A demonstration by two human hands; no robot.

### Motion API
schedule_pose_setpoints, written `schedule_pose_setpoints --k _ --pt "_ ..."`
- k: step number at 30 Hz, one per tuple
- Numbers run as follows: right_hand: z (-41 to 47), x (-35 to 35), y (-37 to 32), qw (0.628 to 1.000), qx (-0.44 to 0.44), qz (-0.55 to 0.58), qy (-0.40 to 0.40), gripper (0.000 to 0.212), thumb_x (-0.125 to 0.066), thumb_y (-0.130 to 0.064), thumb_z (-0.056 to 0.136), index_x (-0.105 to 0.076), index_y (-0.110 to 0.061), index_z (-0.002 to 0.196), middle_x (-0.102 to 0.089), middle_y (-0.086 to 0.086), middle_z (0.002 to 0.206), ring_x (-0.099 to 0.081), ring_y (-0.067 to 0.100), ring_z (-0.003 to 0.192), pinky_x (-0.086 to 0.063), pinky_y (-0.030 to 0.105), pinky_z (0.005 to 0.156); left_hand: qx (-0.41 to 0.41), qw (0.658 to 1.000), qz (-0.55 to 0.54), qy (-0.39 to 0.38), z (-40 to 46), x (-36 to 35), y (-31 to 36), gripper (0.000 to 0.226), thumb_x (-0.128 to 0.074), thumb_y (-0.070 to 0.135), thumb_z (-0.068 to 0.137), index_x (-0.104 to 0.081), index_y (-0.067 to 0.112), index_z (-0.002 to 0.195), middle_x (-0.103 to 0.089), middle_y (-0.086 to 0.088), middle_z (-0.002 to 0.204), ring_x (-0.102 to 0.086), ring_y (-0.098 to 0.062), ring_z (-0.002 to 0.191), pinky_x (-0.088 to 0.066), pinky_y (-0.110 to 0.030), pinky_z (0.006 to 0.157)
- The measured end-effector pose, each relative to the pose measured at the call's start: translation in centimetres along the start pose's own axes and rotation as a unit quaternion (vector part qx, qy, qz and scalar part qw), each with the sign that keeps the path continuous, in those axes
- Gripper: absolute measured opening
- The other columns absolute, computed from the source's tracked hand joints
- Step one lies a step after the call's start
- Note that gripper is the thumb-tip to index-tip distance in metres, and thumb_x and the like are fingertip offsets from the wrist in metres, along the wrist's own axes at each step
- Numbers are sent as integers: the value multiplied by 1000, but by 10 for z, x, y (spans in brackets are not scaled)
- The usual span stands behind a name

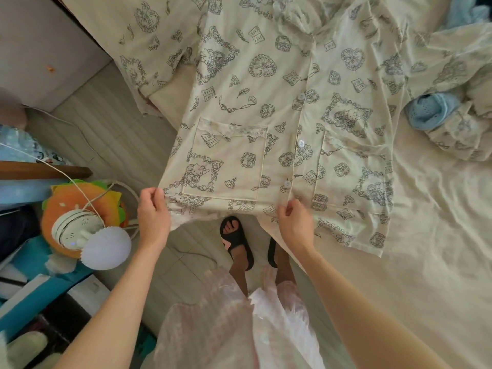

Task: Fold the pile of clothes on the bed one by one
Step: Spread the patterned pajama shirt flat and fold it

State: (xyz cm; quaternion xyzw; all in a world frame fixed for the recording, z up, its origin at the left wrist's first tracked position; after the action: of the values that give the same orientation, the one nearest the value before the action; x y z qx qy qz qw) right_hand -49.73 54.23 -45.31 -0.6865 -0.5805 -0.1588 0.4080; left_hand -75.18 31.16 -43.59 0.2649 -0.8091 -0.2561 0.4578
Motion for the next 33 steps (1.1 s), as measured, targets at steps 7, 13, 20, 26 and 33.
schedule_pose_setpoints --k 7,13,20,26,33 --pt "4 -6 9 998 -1 42 -52 16 -47 -23 98 -50 -13 86 -51 -9 70 -47 6 62 -33 15 52 -34 988 111 -99 3 -13 -17 31 -57 21 93 -49 8 119 -46 0 77 -48 -16 73 -36 -26 59" --pt "-13 -15 56 984 -110 97 -106 18 -49 -18 95 -63 -11 104 -66 5 98 -62 24 96 -50 39 88 59 978 190 -62 7 -24 -27 53 -56 -2 88 -36 6 136 -37 -22 132 -46 -36 113 -38 -41 94" --pt "-52 -21 129 759 -383 525 -38 23 -55 -29 96 -56 -11 110 -62 4 103 -57 22 103 -48 37 90 173 953 47 -244 -74 -128 -31 19 -49 5 94 -59 8 110 -64 -10 107 -60 -22 94 -49 -31 82" --pt "-40 -15 119 639 -369 675 -14 13 -54 -26 96 -62 -15 98 -64 3 105 -56 17 105 -44 35 90 276 883 -126 -357 -150 -225 2 28 -58 14 92 -56 13 121 -61 -3 109 -58 -14 92 -51 -25 75" --pt "-42 12 154 674 -390 626 25 10 -60 -23 92 -58 -14 96 -58 2 92 -57 16 92 -45 35 82 199 934 -55 -291 -147 -239 18 11 -63 29 89 -61 18 89 -61 6 92 -53 -10 83 -37 -21 62"
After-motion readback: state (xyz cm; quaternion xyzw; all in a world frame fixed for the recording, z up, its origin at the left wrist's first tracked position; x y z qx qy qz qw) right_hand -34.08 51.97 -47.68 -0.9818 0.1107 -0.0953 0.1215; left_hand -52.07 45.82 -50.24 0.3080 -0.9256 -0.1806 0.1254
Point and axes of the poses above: each hand's wrist, its own z-axis towards the middle knuckle, its own x-axis out of the back of the hand, y = z × x, the point moved 10 cm from there along z, towards the middle knuckle
